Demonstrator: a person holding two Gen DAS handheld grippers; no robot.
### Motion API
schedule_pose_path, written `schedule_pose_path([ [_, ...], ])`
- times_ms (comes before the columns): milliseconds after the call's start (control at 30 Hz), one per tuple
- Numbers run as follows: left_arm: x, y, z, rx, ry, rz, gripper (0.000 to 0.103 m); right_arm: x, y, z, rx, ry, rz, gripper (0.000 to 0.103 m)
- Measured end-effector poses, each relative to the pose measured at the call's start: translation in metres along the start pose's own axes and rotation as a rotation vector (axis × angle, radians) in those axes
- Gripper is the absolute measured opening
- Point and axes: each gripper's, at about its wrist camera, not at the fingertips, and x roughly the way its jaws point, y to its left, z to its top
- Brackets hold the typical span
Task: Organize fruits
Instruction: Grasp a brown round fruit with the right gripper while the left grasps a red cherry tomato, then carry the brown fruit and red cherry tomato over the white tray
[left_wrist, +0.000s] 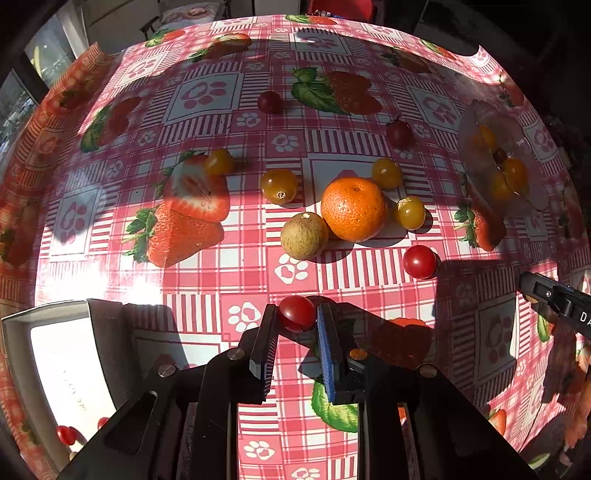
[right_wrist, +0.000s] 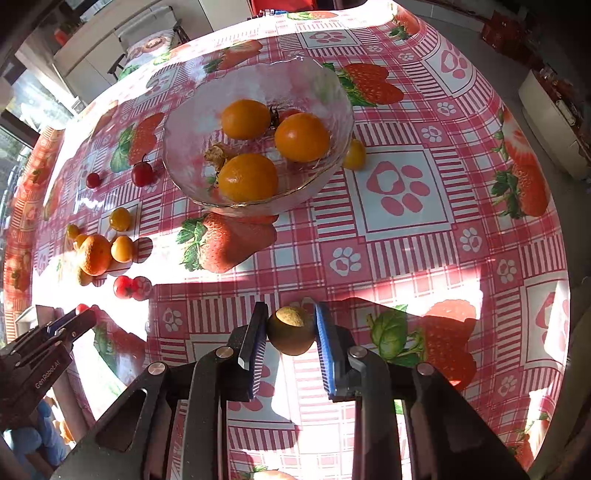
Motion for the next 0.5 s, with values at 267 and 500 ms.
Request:
schedule_pose_path([
  [267,-0.017,0.005,-0.028,0.002,0.011,-0.02,0.023,-0.006,0.022,-0.043,0.002,0.051,0.084,0.028],
  [500,-0.04,0.015,-0.053,0.002,-0.007,-0.039,0.023,-0.01,0.054,-0.057,-0.018,0.076,0.131,0.028],
])
